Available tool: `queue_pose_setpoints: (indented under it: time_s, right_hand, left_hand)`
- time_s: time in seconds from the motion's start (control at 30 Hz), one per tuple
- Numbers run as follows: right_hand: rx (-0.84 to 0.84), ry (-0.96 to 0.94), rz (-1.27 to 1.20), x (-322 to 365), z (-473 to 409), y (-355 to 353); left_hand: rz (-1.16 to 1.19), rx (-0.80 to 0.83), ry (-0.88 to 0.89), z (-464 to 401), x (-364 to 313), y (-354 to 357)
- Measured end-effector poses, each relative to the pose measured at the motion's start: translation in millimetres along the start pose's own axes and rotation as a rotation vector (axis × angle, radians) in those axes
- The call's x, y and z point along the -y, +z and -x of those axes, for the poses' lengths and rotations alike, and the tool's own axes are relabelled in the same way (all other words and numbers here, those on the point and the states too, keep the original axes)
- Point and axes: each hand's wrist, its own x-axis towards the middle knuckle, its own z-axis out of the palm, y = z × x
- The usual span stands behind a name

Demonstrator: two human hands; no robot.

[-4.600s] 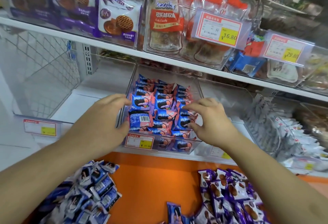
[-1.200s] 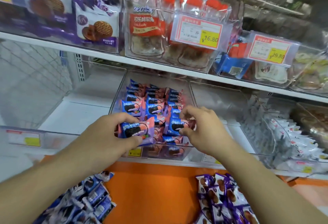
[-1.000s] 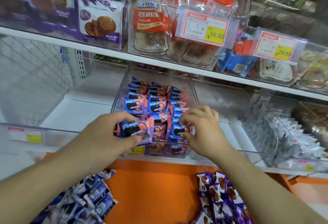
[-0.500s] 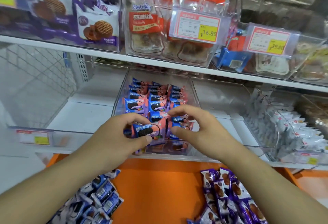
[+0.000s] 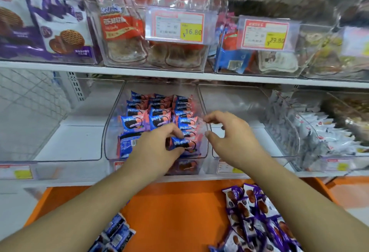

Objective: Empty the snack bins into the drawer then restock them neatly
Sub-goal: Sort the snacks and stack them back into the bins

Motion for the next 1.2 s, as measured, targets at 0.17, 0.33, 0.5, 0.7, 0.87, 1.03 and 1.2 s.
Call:
queue_pose_setpoints:
  time_s: [0.17,0.33,0.5,0.7,0.87,1.03,1.2]
  right_hand:
    - [0.003,-0.006,-0.014,-4.8,-2.2,1.1]
    - [0.015,-0.002,-0.038,-7.1,-3.6,2.1]
    - [0.000,-0.005,-0.049,-6.7,-5.1,2.9]
    - [0.025,-0.012,-0.047,-8.2,-6.0,4.1]
    - [0.010,-0.044,-0.022,-4.4,-6.0,7.4]
    - [0.008,-0.020,-0.017,-5.3,-9.3,12.0]
    - [0.012,-0.018,-0.006,-7.8,-10.4,15.4]
  left_hand:
    - [-0.071,0.000,0.116,1.1,6.0,19.5]
    - [0.034,-0.047,0.066,-5.2,18.7,2.9]
    - [0.051,-0.072,0.024,-23.2,29.8,-12.5]
    - [-0.141,-0.072,0.050,-31.3,39.8,-24.8]
    - [-0.274,-0.076,-0.039,-38.7,42.9,-24.9]
    - [-0.229,-0.109,-0.105,-59.4,40.6,-30.1]
    - [-0.404,-0.098,-0.044,-65.6,45.2,-23.0]
